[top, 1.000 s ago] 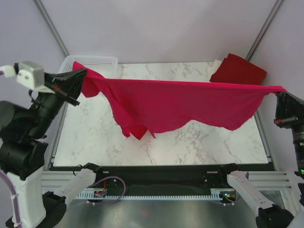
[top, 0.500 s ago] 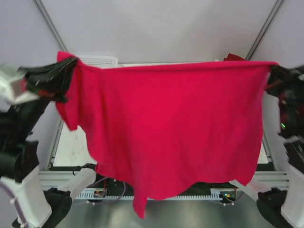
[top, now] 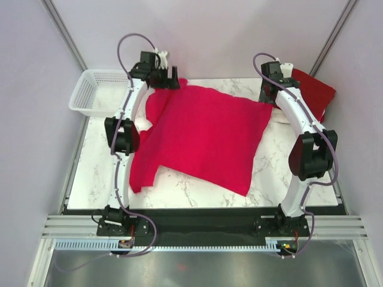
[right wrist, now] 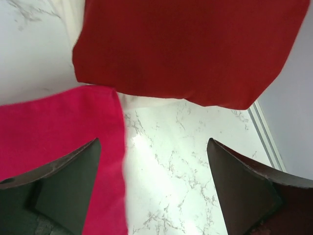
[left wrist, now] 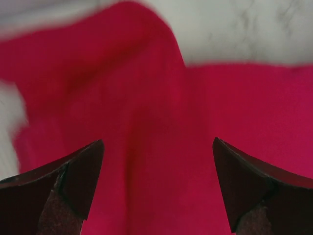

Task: Fold and stack the t-shirts
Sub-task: Flatten the tshirt out

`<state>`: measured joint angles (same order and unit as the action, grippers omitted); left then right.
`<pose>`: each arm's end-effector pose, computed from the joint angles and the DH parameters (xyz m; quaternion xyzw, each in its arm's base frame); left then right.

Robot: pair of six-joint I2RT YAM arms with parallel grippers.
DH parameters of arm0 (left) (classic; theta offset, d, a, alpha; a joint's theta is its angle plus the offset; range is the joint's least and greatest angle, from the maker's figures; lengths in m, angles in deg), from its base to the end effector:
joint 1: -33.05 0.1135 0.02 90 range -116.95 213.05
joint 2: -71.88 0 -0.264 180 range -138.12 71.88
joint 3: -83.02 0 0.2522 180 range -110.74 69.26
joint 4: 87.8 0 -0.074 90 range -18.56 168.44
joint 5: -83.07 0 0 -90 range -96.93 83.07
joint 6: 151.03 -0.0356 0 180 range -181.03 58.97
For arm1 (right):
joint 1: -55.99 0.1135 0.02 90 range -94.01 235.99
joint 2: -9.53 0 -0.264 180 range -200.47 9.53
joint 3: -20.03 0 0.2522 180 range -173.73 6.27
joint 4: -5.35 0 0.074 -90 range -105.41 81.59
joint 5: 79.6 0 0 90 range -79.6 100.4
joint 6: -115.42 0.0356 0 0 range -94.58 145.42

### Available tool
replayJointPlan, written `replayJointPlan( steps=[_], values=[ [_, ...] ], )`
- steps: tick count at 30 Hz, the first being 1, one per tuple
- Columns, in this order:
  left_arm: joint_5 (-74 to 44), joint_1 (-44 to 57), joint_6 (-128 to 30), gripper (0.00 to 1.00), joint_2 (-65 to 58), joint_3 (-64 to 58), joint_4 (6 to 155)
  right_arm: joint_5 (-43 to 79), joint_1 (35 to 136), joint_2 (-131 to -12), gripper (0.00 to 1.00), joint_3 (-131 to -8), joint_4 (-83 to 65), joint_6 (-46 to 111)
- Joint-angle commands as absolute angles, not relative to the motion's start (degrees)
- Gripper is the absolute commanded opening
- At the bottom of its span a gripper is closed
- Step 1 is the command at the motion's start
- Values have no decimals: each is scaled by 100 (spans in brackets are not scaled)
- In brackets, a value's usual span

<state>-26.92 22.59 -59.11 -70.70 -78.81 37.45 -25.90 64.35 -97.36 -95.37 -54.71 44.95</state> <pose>0.5438 -0.1128 0.2947 0.1444 0.8672 -0.2020 0.4317 0.4087 0.0388 0.3230 0.1894 0.8830 -0.2101 0.3746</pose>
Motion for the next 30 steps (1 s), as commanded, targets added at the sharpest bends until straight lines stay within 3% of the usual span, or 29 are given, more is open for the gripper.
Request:
replayJointPlan(
  steps=[1,4,10,15,17,22,30],
  values=[
    [-2725,2198,-5207,100,-6426,-8824,2940,-2512,6417,-9497,98,-10183,-5500,4528],
    [-2496,2110,-5214,100,-6059,-8641,2835,-2380,6434,-9314,98,-9982,-5377,4555],
    [-1889,1917,-5426,100,-5074,-7359,2773,-1098,7013,-8286,98,-8314,-4465,4923],
    [-1590,1890,-5443,100,-4256,-5882,2825,1666,7558,-7678,98,-6178,-2673,5758],
    [-1502,1881,-5426,100,-3923,-5234,2939,2058,7978,-7783,98,-5756,-2047,6154],
    [-1370,1873,-5312,100,-3157,-3984,3414,2051,8964,-8108,98,-5324,-1589,6540],
    [-1327,1899,-5136,100,-1962,-2032,4152,1823,9001,-8249,98,-4067,-1420,6787]
  ],
)
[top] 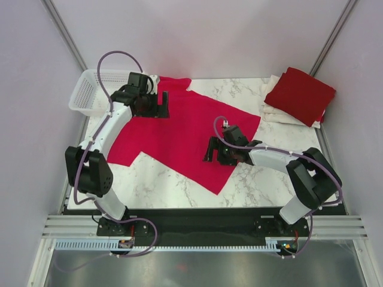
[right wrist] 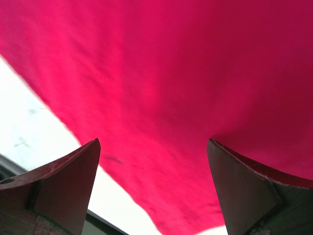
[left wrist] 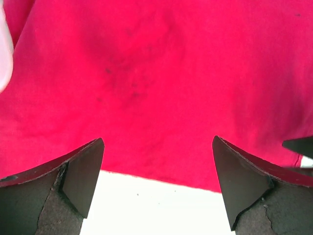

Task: Fold and stack the t-shirts
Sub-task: Flatten the tshirt out

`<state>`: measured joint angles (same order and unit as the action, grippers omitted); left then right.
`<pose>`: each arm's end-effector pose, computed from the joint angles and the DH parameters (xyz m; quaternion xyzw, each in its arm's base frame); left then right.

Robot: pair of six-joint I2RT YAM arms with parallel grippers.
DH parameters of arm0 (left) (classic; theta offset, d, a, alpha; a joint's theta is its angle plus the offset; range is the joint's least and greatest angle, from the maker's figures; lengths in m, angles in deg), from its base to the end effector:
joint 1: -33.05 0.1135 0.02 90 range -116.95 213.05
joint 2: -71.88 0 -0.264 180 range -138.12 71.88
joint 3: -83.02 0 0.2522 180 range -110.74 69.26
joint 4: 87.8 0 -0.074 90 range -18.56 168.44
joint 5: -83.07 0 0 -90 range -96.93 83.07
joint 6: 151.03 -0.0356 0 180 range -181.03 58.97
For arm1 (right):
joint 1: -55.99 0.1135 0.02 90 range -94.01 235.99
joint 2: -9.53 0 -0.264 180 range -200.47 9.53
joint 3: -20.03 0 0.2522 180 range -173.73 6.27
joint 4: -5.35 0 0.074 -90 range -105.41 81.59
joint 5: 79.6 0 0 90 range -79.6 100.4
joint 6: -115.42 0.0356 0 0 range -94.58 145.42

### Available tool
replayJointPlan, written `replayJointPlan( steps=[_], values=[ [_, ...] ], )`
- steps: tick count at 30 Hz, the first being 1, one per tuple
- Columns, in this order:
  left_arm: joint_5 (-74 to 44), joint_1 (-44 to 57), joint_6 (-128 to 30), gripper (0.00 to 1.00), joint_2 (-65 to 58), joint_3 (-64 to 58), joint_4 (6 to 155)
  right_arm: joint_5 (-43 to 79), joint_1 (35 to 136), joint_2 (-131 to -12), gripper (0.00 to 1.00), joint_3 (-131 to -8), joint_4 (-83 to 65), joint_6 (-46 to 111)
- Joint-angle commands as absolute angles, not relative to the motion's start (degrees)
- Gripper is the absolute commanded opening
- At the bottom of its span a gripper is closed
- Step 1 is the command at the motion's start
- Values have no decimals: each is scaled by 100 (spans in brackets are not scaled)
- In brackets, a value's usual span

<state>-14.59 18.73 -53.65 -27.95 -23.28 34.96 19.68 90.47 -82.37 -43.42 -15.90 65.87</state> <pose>0.3717 -0.0998 0.3174 0.0793 0.9368 -0.1248 0.3171 0.2614 0.1865 0.1740 0.0209 0.9359 0.2691 0.2263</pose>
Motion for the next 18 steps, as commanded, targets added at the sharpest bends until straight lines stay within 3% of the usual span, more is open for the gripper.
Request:
replayJointPlan(
  steps=[1,4,10,18],
  values=[
    [-1291,1925,-5127,100,-1726,-1883,4196,1718,8940,-8223,98,-3857,-1499,6813],
    [-1185,2004,-5074,100,-1321,-1372,4284,1497,8624,-8258,98,-3549,-1737,6875],
    [-957,2241,-5048,100,-644,-502,4372,1401,6728,-8023,98,-3196,-2378,6401],
    [-903,2356,-4136,100,-343,684,4706,311,6338,-6642,98,-3635,-3555,6427]
  ],
)
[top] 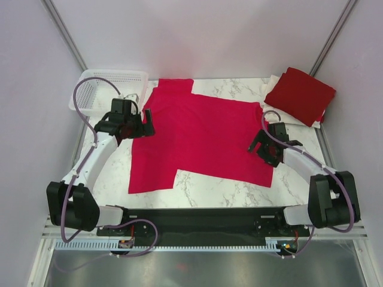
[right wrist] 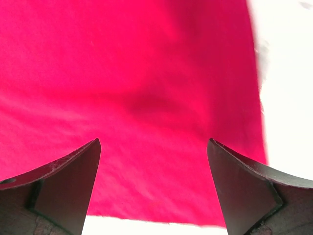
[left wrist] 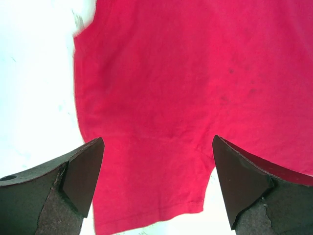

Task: Fold and stack the t-shirts
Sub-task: Flatten the tshirt out

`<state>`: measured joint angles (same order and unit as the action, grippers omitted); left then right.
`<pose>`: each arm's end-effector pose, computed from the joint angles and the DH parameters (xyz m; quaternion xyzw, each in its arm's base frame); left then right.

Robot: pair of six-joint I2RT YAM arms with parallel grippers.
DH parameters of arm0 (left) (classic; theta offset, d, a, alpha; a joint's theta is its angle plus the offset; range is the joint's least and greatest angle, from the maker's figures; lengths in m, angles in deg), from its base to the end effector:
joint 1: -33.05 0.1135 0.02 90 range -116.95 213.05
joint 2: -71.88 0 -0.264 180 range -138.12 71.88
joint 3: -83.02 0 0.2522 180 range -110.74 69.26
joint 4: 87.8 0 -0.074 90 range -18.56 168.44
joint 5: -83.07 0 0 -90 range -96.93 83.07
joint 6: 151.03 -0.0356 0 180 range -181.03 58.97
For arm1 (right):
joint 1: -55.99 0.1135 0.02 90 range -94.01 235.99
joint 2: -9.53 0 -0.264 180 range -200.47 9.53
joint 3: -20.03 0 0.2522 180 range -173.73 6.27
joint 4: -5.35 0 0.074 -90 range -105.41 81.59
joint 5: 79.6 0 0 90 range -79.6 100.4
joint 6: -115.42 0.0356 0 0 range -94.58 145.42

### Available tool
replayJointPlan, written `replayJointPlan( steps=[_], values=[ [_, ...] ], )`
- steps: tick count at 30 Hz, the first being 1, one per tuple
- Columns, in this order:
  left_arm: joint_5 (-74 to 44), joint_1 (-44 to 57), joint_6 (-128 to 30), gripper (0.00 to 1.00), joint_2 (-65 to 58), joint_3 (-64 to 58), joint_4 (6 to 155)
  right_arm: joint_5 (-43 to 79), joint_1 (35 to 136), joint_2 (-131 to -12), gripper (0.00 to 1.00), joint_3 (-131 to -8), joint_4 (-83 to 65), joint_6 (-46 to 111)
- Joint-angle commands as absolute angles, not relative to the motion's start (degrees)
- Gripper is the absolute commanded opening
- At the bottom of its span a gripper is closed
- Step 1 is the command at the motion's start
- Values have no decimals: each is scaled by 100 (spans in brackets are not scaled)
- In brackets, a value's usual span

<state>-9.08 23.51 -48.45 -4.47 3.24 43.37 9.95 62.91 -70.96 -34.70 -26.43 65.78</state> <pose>0.2822 -0.0488 0.3071 -0.0174 0.9249 -0.0898 0.3690 0.2605 0.0313 0.1718 0.2773 0.9192 0.1086 0.2575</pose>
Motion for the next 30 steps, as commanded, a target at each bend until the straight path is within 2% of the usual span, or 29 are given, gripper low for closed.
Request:
replayJointPlan(
  steps=[1,8,12,18,21,25,27,28,30],
  values=[
    [-991,2347,-4003,100,-387,946,4802,415,6346,-6432,98,-3775,-3600,6392],
    [-1011,2172,-3046,100,-914,1722,5804,855,6759,-6070,98,-4698,-3821,5979],
    [-790,1961,-2859,100,-1187,2178,6121,1048,6926,-6385,98,-5076,-3470,5882],
    [-711,1820,-2604,100,-706,3207,6368,1574,6935,-8106,98,-6410,-3100,5645],
    [-711,1768,-2604,100,-302,3523,6368,2085,6944,-9597,98,-7526,-3187,5478],
    [-711,1504,-2604,100,314,3927,6368,2314,6953,-10893,98,-9071,-3547,5460],
    [-711,1355,-2604,100,760,4095,6368,2314,6970,-11480,98,-9399,-3575,5565],
    [-772,1311,-1760,100,929,4217,6385,2306,7014,-11666,98,-9706,-3583,5592],
    [-702,1214,-1524,100,1307,4332,6027,2323,7049,-12253,98,-10076,-3732,5583]
  ],
)
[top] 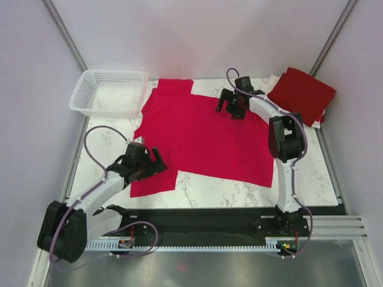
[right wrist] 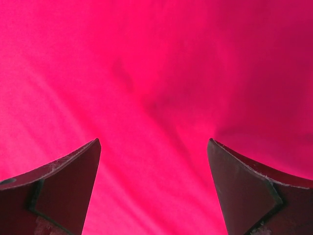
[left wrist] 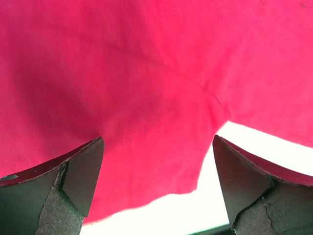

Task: Fold and stack the t-shirts
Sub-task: Flatten the tshirt out

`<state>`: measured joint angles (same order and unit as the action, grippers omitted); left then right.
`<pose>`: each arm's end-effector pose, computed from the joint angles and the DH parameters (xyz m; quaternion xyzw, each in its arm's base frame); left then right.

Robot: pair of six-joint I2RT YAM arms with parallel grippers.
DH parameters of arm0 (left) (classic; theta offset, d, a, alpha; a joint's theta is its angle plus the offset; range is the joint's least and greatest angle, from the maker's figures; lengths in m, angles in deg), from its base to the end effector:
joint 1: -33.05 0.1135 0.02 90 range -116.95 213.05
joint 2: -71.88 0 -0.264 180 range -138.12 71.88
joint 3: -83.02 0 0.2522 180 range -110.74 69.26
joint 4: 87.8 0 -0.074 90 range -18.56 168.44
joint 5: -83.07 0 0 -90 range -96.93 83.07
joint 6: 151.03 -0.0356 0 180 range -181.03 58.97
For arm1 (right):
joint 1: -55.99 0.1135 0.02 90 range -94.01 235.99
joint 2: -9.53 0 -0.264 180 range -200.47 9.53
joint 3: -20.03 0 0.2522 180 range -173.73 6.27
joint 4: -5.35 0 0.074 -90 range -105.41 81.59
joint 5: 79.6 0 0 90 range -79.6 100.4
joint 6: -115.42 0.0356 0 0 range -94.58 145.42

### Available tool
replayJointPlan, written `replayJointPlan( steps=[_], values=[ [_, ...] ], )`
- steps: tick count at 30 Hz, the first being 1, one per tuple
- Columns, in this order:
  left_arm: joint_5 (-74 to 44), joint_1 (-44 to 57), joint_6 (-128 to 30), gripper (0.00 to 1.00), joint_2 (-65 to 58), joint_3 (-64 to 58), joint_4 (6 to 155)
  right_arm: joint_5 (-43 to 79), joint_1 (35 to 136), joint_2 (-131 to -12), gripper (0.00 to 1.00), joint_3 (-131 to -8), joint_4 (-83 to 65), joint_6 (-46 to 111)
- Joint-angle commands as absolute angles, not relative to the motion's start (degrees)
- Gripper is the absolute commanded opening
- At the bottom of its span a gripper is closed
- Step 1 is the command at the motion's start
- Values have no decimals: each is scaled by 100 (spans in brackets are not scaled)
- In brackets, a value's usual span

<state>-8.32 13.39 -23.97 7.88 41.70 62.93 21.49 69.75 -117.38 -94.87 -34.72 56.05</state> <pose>0.1923 -0.0696 0.1672 -0.1391 0.9350 -0.1649 0.2814 0.4764 0.1237 0.1862 0.1070 0.9357 0.2068 0.2649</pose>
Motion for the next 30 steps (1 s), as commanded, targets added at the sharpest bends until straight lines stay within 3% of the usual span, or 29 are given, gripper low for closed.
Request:
replayJointPlan(
  steps=[1,11,19,26,30],
  values=[
    [-711,1179,-1454,100,1665,4411,5894,2332,7102,-12440,98,-10426,-3802,5566],
    [-657,976,-831,100,2968,4693,4839,2508,7778,-13873,98,-11861,-4163,5495],
    [-605,510,-433,100,3304,5045,4750,2640,7955,-14955,98,-13145,-4277,5662],
    [-377,510,-680,100,3260,4693,4645,1237,7683,-14148,98,-12311,-4461,5372],
    [-228,510,-557,100,3242,4790,4627,1171,7305,-13612,98,-11924,-4497,5171]
  ],
)
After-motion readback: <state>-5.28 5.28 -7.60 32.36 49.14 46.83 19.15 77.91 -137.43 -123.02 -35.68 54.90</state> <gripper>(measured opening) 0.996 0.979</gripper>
